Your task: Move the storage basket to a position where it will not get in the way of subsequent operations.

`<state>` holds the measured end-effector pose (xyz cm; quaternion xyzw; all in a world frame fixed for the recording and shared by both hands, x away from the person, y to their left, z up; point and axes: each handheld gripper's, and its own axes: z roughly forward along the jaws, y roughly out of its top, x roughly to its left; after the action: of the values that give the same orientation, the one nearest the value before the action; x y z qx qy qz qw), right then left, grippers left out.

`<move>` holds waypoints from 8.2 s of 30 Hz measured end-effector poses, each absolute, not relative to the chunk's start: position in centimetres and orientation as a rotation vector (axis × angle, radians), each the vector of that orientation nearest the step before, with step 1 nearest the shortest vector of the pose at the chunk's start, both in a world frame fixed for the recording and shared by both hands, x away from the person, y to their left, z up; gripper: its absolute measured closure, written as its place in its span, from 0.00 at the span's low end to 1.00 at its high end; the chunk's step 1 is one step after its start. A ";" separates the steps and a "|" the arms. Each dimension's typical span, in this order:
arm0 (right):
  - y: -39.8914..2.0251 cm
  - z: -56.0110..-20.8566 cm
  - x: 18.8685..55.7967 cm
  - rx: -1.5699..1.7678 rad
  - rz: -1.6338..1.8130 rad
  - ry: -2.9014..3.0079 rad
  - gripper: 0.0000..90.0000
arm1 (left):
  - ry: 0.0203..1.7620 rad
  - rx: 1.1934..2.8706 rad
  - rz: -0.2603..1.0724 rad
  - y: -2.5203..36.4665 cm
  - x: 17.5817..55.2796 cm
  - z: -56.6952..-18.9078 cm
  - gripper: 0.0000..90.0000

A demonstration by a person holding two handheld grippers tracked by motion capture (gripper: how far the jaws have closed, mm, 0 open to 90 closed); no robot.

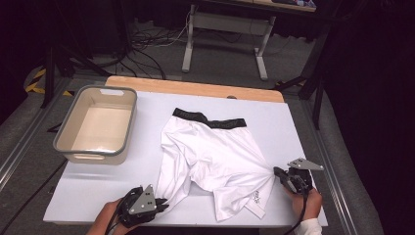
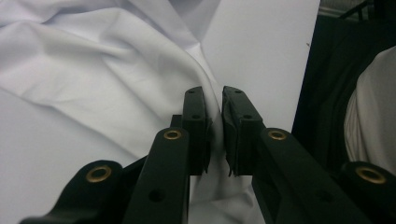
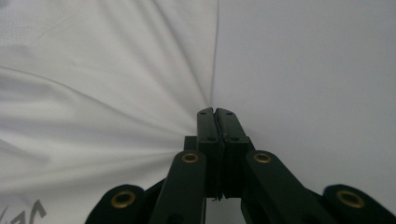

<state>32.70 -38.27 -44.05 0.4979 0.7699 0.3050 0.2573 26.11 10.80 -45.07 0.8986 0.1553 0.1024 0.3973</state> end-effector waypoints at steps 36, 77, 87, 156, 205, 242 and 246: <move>-17.8 -44.4 32.1 0.576 0.821 2.619 0.88 | 0.649 2.260 0.278 9.4 35.0 -46.5 0.75; -27.3 -39.7 28.3 0.907 1.104 2.174 0.62 | 0.169 2.278 0.209 2.3 26.6 -44.0 0.57; -23.8 -43.6 25.9 0.813 1.083 2.474 0.48 | 0.335 2.319 0.108 1.8 28.4 -46.1 0.92; -18.4 -44.6 26.8 0.617 0.975 2.472 0.76 | 0.477 2.305 0.211 12.2 29.9 -46.5 0.75; -24.0 -41.5 27.5 0.732 1.067 2.391 0.68 | 0.393 2.327 0.135 13.3 28.3 -46.4 0.97; -30.5 -40.6 35.7 0.982 1.108 2.070 0.45 | 0.710 2.035 0.515 8.3 39.7 -43.1 0.35; -31.4 -40.5 39.0 0.962 1.016 2.038 0.42 | 0.762 1.992 0.531 7.6 42.5 -42.7 0.21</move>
<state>38.98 -31.42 -40.55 0.3676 0.7786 0.3882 0.3284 42.46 7.60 -42.67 0.8074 0.3089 0.2152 0.4543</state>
